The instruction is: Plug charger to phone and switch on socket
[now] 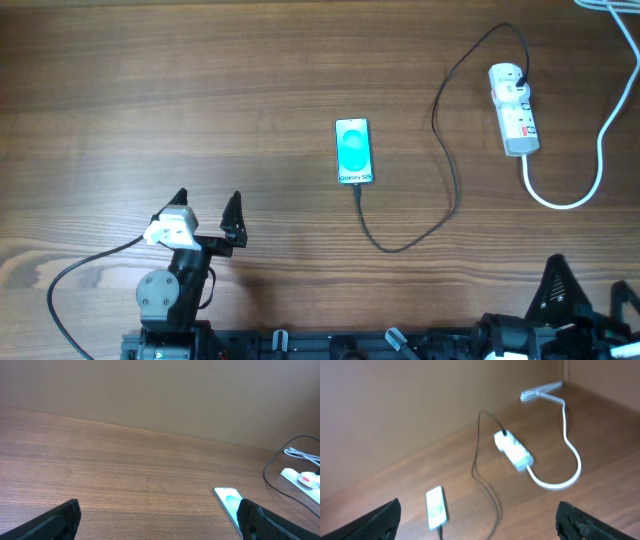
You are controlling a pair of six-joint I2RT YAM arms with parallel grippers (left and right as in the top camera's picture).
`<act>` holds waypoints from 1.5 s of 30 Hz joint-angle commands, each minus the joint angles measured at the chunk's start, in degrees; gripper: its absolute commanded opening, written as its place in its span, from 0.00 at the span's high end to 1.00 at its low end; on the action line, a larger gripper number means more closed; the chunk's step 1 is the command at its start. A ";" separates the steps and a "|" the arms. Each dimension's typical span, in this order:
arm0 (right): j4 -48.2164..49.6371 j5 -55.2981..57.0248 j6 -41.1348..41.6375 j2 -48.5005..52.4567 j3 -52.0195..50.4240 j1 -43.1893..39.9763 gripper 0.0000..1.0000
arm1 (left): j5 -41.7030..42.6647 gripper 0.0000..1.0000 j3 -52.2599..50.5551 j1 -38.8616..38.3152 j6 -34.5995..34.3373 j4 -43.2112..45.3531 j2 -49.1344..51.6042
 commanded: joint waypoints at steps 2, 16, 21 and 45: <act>-5.11 -2.12 3.23 -0.52 0.13 0.02 0.00 | 0.83 0.00 -0.26 -0.26 0.70 -0.22 0.11; 21.16 -14.12 -12.35 -1.95 -20.20 0.04 0.00 | 0.83 0.00 -0.26 -0.26 0.70 -0.22 0.11; 44.33 -20.24 -11.93 -7.65 -38.12 2.71 0.00 | 0.85 0.00 -0.26 -0.26 0.70 -0.22 0.11; 78.05 -9.60 0.68 -19.98 -77.48 5.92 0.00 | 0.83 0.00 -0.24 -0.26 0.70 -0.22 0.11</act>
